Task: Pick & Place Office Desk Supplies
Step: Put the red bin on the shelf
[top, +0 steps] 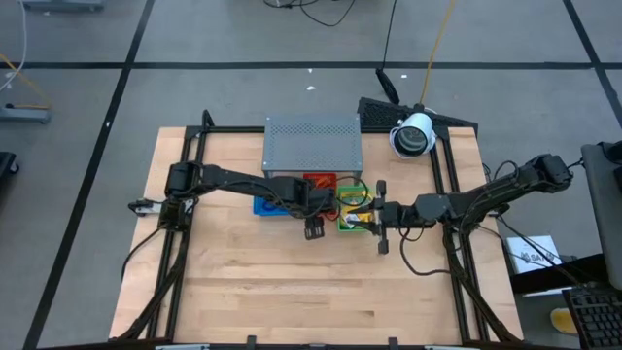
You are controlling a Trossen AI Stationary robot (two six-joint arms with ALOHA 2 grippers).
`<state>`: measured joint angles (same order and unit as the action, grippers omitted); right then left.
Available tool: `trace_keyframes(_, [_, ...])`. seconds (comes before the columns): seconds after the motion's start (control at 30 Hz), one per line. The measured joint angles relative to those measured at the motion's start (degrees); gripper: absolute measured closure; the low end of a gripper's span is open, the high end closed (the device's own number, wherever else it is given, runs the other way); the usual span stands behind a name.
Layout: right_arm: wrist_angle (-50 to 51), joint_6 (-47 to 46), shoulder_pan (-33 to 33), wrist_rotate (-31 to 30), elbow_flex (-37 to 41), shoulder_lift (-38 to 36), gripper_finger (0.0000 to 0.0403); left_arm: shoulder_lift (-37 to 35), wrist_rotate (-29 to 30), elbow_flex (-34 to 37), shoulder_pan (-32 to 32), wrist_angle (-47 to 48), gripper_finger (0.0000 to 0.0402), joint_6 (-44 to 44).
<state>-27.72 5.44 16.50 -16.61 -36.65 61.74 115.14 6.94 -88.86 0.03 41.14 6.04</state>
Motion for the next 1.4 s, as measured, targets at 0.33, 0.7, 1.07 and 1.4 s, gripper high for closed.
trace_keyframes(0.33, [0.2,-0.21,0.07,0.12,0.0,-0.35,0.0312,3.28,0.08,0.08,0.04,-0.56,0.0183,-0.39])
trace_keyframes(0.7, [0.17,-0.23,0.08,0.14,0.0,-0.33,0.0312,5.22,0.52,0.17,0.07,-1.7,0.0183,0.55])
trace_keyframes(1.07, [0.17,-0.25,0.08,0.07,0.0,-0.31,0.0312,7.34,0.53,0.22,0.07,-3.23,0.0277,0.05])
trace_keyframes(1.4, [0.15,-0.25,0.08,-0.01,0.0,-0.31,0.0312,5.97,-2.99,-0.12,0.04,1.82,0.0394,0.36])
